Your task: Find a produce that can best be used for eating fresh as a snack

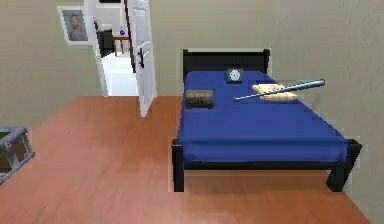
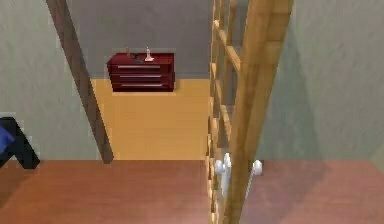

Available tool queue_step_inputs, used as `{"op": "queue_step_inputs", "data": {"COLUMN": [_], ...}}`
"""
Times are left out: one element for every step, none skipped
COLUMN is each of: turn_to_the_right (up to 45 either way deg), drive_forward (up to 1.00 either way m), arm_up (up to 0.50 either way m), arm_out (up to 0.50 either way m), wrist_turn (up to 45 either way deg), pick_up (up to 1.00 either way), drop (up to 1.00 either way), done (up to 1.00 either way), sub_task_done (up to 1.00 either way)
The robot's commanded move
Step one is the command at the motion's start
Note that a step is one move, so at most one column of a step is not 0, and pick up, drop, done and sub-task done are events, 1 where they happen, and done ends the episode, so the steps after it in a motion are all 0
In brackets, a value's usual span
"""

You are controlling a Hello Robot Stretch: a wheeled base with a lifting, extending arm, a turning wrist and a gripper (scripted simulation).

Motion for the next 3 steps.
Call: {"op": "queue_step_inputs", "data": {"turn_to_the_right": [-45.0,-42.0,0.0], "drive_forward": [0.0,0.0,0.1], "arm_up": [0.0,0.0,0.0], "arm_out": [0.0,0.0,0.0], "wrist_turn": [0.0,0.0,0.0], "pick_up": [0.0,0.0,0.0], "drop": [0.0,0.0,0.0], "done": [0.0,0.0,0.0], "sub_task_done": [0.0,0.0,0.0]}}
